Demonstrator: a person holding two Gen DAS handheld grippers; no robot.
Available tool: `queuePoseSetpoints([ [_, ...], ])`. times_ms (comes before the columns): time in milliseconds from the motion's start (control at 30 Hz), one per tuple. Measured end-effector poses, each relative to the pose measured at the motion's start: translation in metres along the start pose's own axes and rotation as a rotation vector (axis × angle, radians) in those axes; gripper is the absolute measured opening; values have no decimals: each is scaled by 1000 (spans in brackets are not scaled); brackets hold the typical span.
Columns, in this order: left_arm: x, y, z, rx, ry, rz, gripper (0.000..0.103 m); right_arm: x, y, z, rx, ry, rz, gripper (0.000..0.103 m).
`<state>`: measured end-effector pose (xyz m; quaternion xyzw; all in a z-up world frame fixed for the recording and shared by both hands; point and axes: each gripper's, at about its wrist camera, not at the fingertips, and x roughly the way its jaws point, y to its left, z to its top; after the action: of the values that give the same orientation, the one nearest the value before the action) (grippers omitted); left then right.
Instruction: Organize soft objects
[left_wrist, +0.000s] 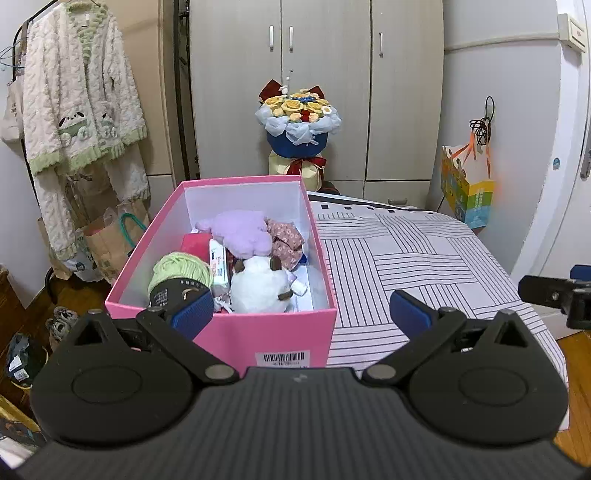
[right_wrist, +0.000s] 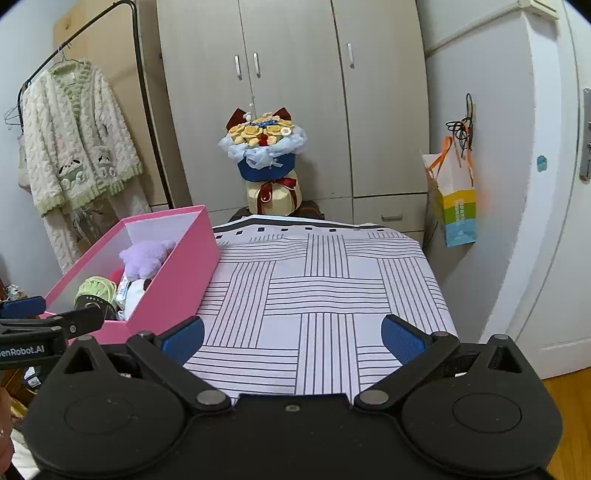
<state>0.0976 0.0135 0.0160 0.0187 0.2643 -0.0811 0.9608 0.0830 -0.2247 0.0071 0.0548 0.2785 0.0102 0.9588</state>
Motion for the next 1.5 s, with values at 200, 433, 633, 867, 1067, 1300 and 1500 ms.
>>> queuePoseSetpoints([
  [200,-4,-2,-5,6,4,36,103,3,0,-4,-27,-2,-18,103],
  [433,-10,0,-8,-13,-9,59,103,-9,8,-9,-76,-47,-44,103],
  [633,-14,1,-11,-22,-15,73,103,-22,16,-16,-92,-86,-36,103],
  [867,-19,5,-13,-42,-19,77,103,-28,19,-18,-91,-108,-40,103],
  [1067,-21,5,-14,-32,-24,93,103,-32,18,-22,-58,-88,-40,103],
  [1300,-25,7,-17,-54,-49,87,103,-34,22,-26,-64,-83,-19,103],
  [1500,-28,10,-18,-69,-71,103,103,-32,23,-28,-73,-83,-34,103],
])
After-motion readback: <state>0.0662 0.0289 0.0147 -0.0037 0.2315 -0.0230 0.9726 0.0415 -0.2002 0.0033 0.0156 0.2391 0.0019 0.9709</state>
